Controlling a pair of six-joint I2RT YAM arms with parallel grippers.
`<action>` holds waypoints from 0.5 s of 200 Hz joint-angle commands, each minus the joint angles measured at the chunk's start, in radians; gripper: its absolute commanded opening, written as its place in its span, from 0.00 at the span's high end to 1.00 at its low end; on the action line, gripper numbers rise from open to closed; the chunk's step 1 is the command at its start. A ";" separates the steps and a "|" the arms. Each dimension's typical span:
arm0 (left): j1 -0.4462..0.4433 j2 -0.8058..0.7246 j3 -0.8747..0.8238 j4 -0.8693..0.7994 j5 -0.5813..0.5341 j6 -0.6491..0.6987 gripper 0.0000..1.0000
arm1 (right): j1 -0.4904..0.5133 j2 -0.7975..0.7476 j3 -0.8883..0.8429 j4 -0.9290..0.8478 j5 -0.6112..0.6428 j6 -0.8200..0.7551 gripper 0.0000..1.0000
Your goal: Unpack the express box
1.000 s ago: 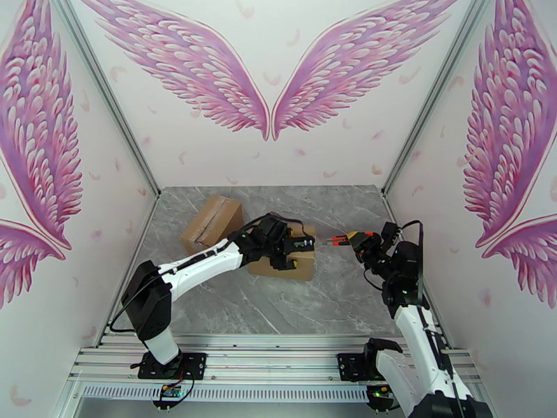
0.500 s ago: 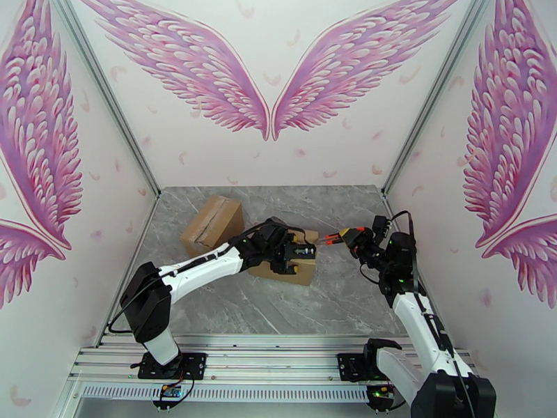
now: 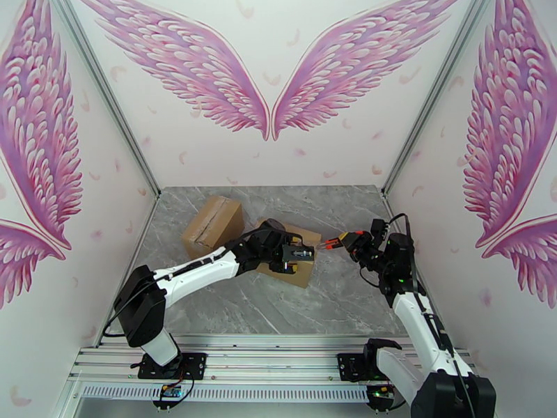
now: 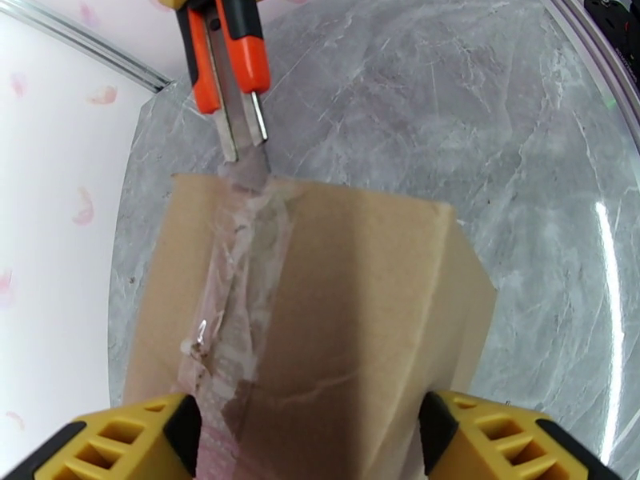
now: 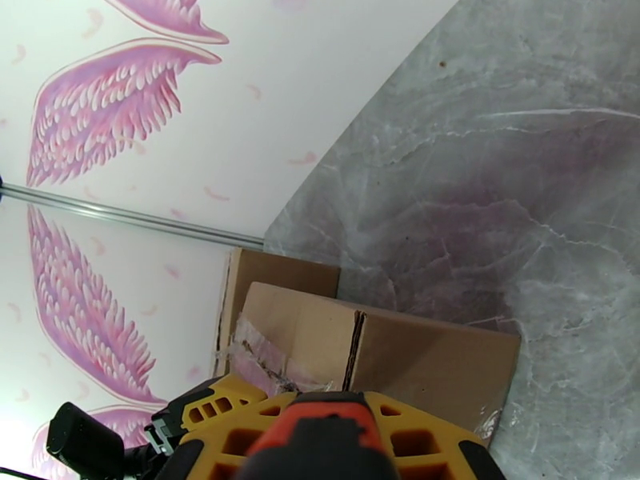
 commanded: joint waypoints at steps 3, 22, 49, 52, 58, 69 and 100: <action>-0.010 -0.030 -0.013 0.037 -0.019 -0.007 0.25 | 0.008 -0.023 -0.007 -0.010 -0.014 0.010 1.00; -0.010 -0.024 -0.010 0.031 -0.018 -0.007 0.25 | 0.007 -0.028 -0.006 -0.046 -0.017 0.014 1.00; -0.011 -0.013 0.003 0.029 -0.016 0.005 0.23 | 0.009 -0.024 -0.014 -0.064 -0.036 0.045 1.00; -0.011 -0.012 0.006 0.029 -0.016 0.007 0.23 | 0.007 -0.023 -0.017 -0.063 -0.039 0.049 1.00; -0.011 -0.007 0.005 0.028 -0.013 0.010 0.22 | 0.007 -0.019 -0.020 -0.062 -0.045 0.056 1.00; -0.011 0.002 0.038 0.032 -0.008 0.014 0.20 | 0.009 -0.009 -0.027 -0.053 -0.059 0.071 1.00; -0.014 0.044 0.086 0.031 0.011 0.021 0.18 | 0.008 0.017 -0.054 0.004 -0.101 0.124 1.00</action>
